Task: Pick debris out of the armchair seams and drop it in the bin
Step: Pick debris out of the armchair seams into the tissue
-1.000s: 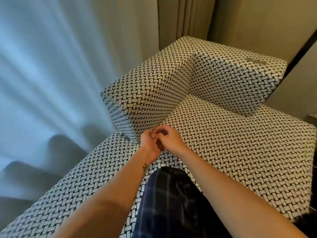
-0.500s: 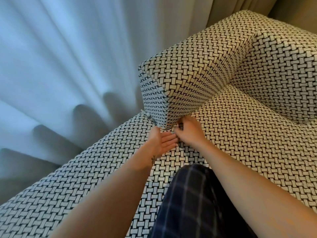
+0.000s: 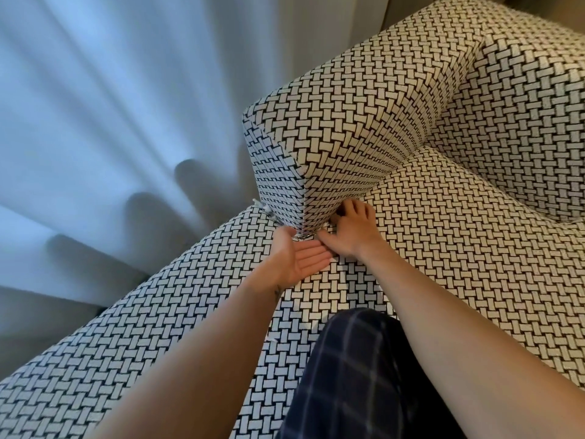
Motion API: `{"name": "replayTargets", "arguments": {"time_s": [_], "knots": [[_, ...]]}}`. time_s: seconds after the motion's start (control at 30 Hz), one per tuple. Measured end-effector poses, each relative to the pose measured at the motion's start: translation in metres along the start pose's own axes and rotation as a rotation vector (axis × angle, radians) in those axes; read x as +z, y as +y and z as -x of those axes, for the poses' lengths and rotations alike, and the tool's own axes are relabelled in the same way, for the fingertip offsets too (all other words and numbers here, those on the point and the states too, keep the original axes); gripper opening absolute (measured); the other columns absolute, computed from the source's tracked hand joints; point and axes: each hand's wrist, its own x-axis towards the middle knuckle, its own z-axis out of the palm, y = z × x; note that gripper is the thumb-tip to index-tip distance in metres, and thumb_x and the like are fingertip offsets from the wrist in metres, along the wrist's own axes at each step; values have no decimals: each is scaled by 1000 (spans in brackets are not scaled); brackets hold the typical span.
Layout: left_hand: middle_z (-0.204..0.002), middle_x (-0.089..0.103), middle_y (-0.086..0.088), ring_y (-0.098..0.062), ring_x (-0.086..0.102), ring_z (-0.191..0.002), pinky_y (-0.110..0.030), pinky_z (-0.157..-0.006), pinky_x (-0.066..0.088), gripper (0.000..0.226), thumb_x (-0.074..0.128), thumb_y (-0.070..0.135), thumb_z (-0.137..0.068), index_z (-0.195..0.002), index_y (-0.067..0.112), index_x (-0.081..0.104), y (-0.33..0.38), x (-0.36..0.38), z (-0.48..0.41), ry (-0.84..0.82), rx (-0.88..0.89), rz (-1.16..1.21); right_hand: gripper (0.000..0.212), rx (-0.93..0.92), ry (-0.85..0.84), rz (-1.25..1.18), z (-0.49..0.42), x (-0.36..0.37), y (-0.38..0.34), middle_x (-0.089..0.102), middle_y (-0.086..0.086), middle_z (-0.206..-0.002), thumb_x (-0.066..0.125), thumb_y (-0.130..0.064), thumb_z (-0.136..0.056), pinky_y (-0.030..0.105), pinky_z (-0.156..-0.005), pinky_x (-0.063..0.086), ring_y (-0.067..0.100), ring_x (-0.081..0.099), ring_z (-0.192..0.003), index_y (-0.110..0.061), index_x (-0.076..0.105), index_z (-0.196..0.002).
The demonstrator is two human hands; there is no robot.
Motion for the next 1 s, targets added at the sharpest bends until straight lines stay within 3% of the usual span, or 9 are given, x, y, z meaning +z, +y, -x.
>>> {"name": "replayTargets", "arguments": {"time_s": [0.1, 0.33, 0.5, 0.73, 0.8, 0.93, 1.0], "knots": [[-104, 73, -27, -39, 72, -97, -44, -83, 61, 64, 31, 47, -102, -115, -7, 62, 0, -2, -4, -9, -1, 11, 69, 61, -72, -60, -4, -1, -5, 18, 13, -162, 33, -75, -87, 52, -123, -3, 35, 2, -151, -33, 61, -135], [-104, 73, -28, -38, 73, -97, -43, -82, 61, 69, 33, 51, -100, -116, -9, 63, -3, -4, -6, -27, 35, 41, 63, 124, -41, -218, -4, 2, -5, 24, 8, -156, 48, -74, -83, 47, -123, -4, 32, 3, -149, -39, 63, -133], [-106, 73, -27, -39, 72, -98, -44, -83, 61, 68, 33, 51, -101, -112, -9, 64, -4, -6, -7, -33, 25, 48, 45, 129, 74, -336, -1, 11, -4, 35, 5, -146, 57, -64, -85, 46, -123, -7, 25, 12, -147, -38, 71, -119], [-104, 72, -26, -37, 71, -98, -44, -83, 61, 67, 31, 52, -101, -106, -7, 63, -4, -4, -6, -19, 29, 37, 35, 130, 302, -561, 10, 25, -10, 48, 1, -136, 70, -50, -83, 47, -122, -9, 19, 30, -140, -23, 78, -103], [-100, 72, -26, -38, 71, -96, -44, -82, 60, 67, 32, 52, -101, -102, -7, 64, -3, -4, -5, -11, 29, 38, 33, 115, 329, -565, 12, 25, -10, 51, 0, -132, 71, -50, -83, 49, -122, -6, 18, 33, -136, -23, 79, -101], [-96, 72, -25, -37, 71, -95, -43, -81, 60, 66, 30, 50, -102, -99, -6, 64, -3, -3, -2, -7, 33, 19, 28, 79, 418, -507, 15, 25, -11, 56, -2, -119, 71, -48, -81, 59, -114, 21, 21, 37, -121, -27, 80, -97], [-96, 72, -25, -37, 70, -95, -42, -82, 60, 65, 29, 50, -102, -100, -6, 64, -3, -3, -1, -10, 31, 15, 27, 64, 441, -509, 18, 25, -11, 57, -3, -115, 70, -46, -82, 59, -111, 25, 20, 37, -117, -27, 80, -99]]}}
